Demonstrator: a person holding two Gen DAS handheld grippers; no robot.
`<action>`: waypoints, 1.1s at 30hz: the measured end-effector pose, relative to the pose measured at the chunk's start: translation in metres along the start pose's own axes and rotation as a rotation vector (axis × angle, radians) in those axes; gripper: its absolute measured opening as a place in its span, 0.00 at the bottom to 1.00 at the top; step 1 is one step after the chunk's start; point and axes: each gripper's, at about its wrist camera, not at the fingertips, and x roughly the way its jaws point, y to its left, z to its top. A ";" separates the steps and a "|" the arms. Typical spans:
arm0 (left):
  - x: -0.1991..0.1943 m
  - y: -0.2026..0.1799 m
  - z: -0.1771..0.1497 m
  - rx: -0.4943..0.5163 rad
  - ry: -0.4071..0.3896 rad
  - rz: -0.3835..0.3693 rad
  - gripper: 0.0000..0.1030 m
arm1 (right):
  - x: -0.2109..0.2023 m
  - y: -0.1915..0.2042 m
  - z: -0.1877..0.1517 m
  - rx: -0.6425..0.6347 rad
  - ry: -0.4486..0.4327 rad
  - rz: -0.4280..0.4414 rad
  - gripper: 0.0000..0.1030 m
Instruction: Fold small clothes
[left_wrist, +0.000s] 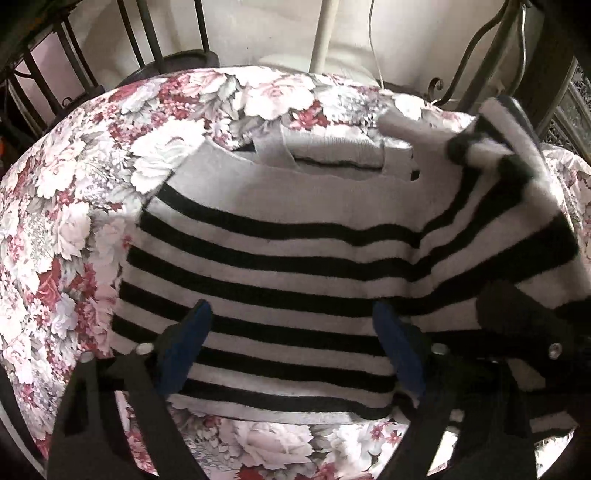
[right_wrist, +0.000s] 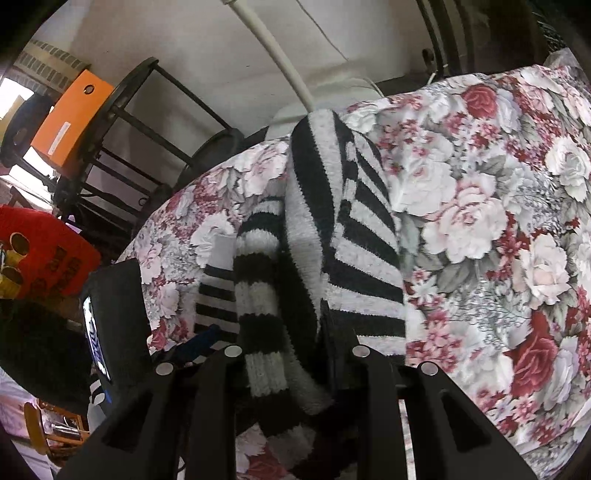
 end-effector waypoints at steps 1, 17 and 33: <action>-0.003 0.004 0.001 0.002 -0.010 0.010 0.77 | 0.001 0.003 0.000 -0.002 0.000 0.001 0.23; -0.014 0.085 0.004 -0.087 -0.043 0.089 0.73 | 0.043 0.081 -0.010 -0.078 0.041 0.058 0.24; 0.025 0.187 -0.027 -0.182 0.135 0.207 0.83 | 0.163 0.114 -0.053 -0.046 0.148 0.035 0.37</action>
